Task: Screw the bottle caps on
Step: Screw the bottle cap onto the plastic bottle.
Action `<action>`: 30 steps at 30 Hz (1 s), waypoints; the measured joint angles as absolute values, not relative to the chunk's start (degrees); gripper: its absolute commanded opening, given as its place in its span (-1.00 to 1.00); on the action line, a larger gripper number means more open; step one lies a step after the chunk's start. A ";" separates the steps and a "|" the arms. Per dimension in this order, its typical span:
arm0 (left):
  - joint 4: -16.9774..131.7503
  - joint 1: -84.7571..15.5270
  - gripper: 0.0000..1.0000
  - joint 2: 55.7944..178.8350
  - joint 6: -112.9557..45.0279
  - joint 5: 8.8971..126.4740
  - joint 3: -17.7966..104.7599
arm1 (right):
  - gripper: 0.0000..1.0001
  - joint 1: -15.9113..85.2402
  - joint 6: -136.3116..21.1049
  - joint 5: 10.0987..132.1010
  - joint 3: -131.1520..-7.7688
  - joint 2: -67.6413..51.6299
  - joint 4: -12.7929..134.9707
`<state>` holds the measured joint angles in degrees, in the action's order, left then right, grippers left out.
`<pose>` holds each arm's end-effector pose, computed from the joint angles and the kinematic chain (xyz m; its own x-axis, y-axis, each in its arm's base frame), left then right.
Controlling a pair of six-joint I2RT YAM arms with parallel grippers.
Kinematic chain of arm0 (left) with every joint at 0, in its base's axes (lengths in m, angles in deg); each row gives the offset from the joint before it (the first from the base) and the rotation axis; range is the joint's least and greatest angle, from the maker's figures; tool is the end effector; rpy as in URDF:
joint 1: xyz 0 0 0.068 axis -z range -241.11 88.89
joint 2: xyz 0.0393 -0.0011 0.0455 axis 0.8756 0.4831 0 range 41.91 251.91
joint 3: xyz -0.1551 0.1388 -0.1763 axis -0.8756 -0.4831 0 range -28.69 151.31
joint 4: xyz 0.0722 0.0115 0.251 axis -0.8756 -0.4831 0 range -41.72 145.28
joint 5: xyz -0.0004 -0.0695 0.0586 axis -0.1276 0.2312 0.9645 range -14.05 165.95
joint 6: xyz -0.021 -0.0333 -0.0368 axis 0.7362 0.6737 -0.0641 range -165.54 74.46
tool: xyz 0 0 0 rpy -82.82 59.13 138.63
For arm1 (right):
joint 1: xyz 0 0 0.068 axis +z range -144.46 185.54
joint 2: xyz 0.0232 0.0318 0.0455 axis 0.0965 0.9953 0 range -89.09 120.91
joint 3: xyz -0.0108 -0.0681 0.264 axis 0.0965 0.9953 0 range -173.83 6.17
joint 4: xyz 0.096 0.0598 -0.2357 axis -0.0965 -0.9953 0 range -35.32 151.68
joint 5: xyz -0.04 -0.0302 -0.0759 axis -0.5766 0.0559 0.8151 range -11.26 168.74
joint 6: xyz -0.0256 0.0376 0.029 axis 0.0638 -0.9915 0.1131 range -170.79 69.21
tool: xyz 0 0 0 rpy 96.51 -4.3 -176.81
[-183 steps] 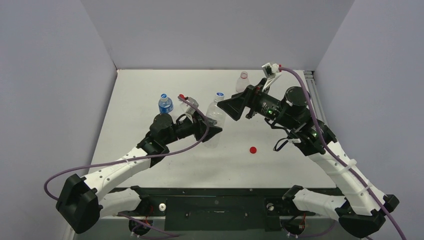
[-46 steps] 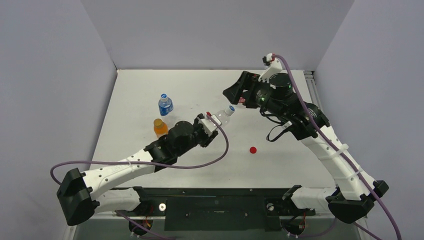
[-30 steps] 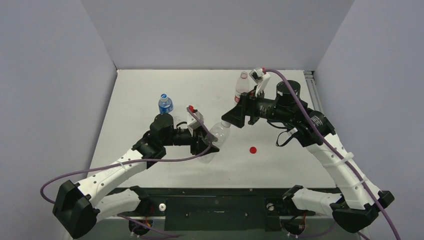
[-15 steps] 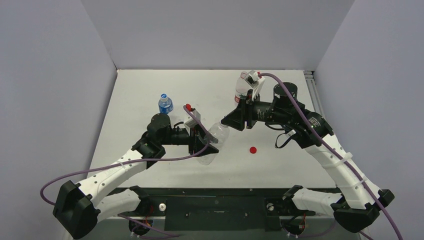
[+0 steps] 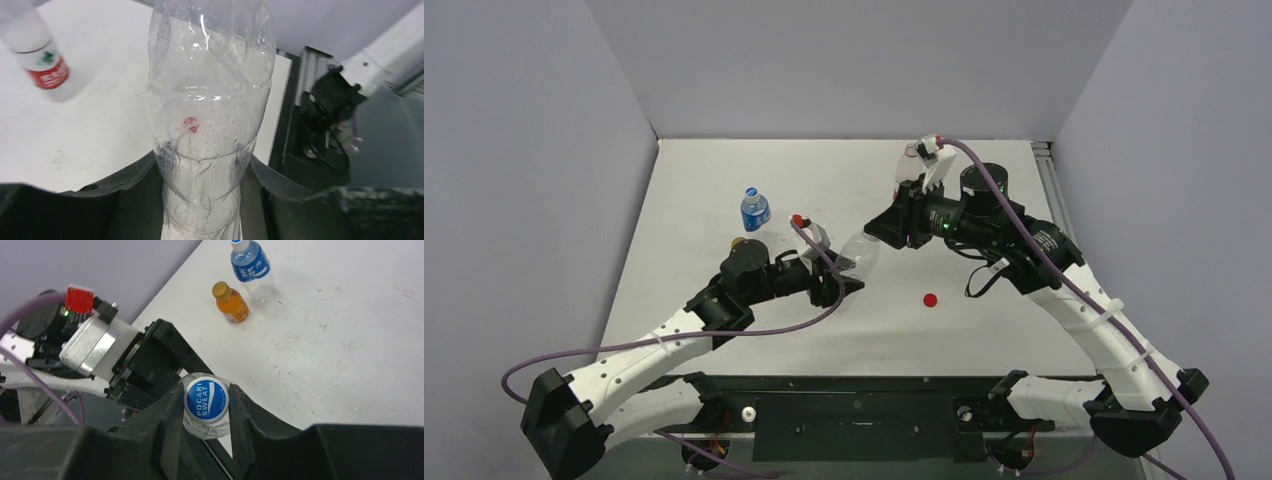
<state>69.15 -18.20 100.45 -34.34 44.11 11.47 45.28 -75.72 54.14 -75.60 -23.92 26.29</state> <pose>0.1611 -0.1754 0.3101 -0.2438 0.0013 -0.9698 0.9340 0.2695 -0.2345 0.1655 0.1568 0.4464 -0.5973 0.0017 -0.8020 -0.6976 0.4923 0.5206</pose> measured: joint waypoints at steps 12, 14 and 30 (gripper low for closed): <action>68.56 -3.55 -1.00 96.52 -52.02 91.91 8.87 | -1.00 48.69 -86.84 67.98 -82.97 -14.94 23.60; 69.83 -1.26 -1.00 97.39 -55.52 99.06 8.55 | -1.00 49.35 -89.25 70.25 -83.45 -13.82 23.36; 87.71 6.54 -1.00 106.00 -75.59 125.27 5.79 | 0.37 51.36 -99.48 78.10 -83.60 -11.26 24.52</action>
<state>87.71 6.54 106.00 -75.59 125.27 5.79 51.36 -99.48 78.10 -83.60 -11.26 24.52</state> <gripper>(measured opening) 0.426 0.501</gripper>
